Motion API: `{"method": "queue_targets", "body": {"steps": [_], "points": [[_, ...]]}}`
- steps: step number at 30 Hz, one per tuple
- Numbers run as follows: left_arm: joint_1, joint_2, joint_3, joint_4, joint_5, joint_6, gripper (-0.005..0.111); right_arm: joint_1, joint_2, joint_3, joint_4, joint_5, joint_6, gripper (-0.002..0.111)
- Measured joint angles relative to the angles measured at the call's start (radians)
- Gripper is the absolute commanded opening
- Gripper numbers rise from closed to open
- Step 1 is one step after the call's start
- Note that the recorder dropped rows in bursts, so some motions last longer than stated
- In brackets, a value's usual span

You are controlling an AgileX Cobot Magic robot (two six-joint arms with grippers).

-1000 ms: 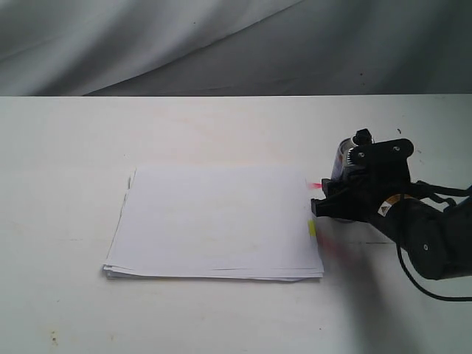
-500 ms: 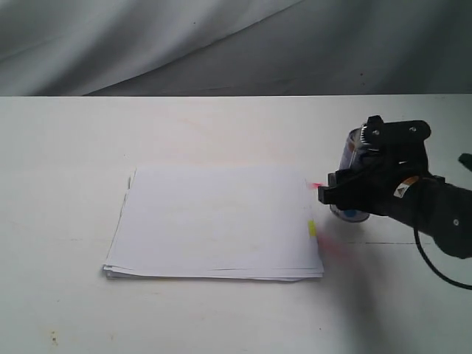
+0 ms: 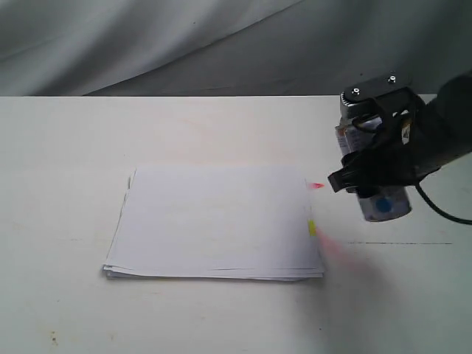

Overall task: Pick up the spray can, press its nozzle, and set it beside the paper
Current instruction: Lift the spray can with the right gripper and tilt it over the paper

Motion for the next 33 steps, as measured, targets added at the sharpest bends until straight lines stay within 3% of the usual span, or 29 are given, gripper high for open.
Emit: {"method": "queue_targets", "body": {"steps": [5,13,22,27,33], "points": [[0.0,0.0,0.0,0.0,0.0,0.0,0.0,0.064,-0.002,-0.08,-0.254,0.123,0.087,0.0],[0.0,0.0,0.0,0.0,0.0,0.0,0.0,0.233,-0.004,-0.091,-0.611,0.044,0.146,0.0],[0.0,0.0,0.0,0.0,0.0,0.0,0.0,0.349,0.014,-0.091,-0.748,-0.117,0.155,0.0],[0.0,0.0,0.0,0.0,0.0,0.0,0.0,0.389,0.082,-0.091,-0.86,-0.111,0.199,0.0],[0.0,0.0,0.0,0.0,0.0,0.0,0.0,0.403,0.187,-0.091,-1.108,-0.014,0.409,0.0]]}}
